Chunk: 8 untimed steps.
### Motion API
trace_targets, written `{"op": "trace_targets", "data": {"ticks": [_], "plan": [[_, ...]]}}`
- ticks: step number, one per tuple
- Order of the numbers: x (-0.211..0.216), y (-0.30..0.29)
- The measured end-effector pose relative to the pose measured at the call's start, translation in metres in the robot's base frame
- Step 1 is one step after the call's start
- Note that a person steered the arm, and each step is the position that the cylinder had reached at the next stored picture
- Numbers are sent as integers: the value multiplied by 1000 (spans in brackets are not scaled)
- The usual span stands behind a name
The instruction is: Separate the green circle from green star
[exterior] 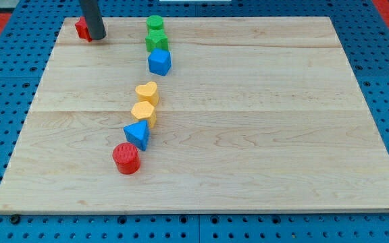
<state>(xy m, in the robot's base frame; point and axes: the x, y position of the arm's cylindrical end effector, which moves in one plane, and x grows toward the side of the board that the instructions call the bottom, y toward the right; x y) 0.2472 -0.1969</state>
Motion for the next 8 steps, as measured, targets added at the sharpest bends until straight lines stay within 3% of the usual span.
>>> {"op": "trace_targets", "data": {"ticks": [4, 7, 8], "plan": [[-13, 17], [-1, 62], [-8, 102]]}}
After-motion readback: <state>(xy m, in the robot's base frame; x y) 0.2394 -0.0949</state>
